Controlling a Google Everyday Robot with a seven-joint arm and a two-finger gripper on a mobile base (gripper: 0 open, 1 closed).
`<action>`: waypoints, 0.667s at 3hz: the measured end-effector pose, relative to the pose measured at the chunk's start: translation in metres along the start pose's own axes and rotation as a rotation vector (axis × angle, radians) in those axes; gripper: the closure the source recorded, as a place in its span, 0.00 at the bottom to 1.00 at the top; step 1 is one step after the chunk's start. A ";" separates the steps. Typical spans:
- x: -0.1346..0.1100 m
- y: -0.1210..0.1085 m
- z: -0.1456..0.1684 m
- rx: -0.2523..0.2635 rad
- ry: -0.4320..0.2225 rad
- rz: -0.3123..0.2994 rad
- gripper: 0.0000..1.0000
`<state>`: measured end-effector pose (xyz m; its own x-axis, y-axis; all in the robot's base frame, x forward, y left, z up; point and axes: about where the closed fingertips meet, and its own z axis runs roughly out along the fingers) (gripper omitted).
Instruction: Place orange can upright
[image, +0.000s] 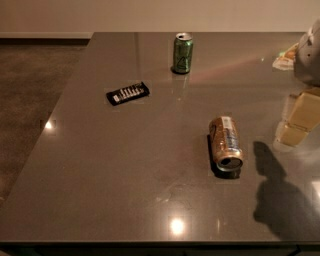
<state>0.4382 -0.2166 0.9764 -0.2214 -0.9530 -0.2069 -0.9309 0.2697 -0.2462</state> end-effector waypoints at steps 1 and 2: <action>0.000 0.000 0.000 0.000 0.000 0.000 0.00; -0.003 -0.001 -0.001 0.006 -0.008 -0.011 0.00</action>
Offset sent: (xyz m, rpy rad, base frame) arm 0.0042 0.0042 -0.0020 0.0090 -0.0018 0.0329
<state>0.4398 -0.2146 0.9777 -0.2088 -0.9547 -0.2120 -0.9316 0.2601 -0.2539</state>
